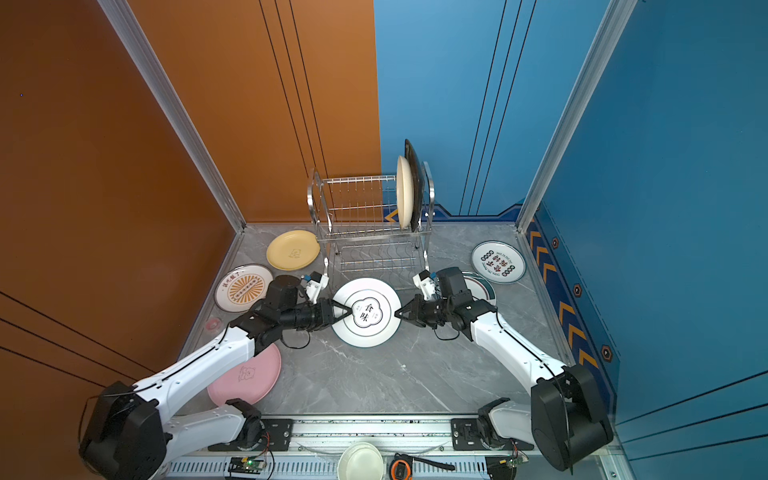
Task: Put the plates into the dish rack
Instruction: 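Tilt the white plate upright between both grippers, left gripper pinching its rim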
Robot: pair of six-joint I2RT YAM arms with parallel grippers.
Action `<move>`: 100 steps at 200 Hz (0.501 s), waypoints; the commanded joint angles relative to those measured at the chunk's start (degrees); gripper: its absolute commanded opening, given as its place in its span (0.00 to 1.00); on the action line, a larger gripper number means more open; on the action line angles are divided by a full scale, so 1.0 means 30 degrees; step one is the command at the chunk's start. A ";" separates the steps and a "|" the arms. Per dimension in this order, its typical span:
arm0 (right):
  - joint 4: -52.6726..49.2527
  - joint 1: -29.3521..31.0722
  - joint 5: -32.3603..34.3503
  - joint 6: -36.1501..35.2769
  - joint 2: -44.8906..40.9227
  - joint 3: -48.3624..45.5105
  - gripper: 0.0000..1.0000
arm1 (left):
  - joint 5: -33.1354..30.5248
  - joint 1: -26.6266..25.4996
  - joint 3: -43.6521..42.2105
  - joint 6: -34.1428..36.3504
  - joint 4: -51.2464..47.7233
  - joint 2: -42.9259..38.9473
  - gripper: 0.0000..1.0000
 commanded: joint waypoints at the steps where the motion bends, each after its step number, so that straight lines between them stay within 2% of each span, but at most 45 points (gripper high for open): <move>1: 0.1288 0.0233 -0.1216 0.0091 0.0242 0.1076 0.00 | 0.0607 0.0144 -0.0314 -0.0201 0.0527 -0.0393 0.25; 20: 0.1640 0.0351 -0.1561 0.0122 0.0549 0.1400 0.02 | 0.0700 0.0200 -0.0310 -0.0344 0.0608 -0.0536 0.12; 39: 0.2211 0.0434 -0.1852 0.0210 0.0727 0.1528 0.13 | 0.0849 0.0318 -0.0323 -0.0563 0.0746 -0.0705 0.00; 76: 0.4608 0.0637 -0.2460 0.1113 0.1045 0.1423 0.35 | 0.1678 0.0544 -0.0274 -0.0835 0.1044 -0.0853 0.00; 100: 0.6139 0.0948 -0.2684 0.1845 0.1528 0.1441 0.41 | 0.2147 0.0616 -0.0184 -0.1018 0.1285 -0.0838 0.00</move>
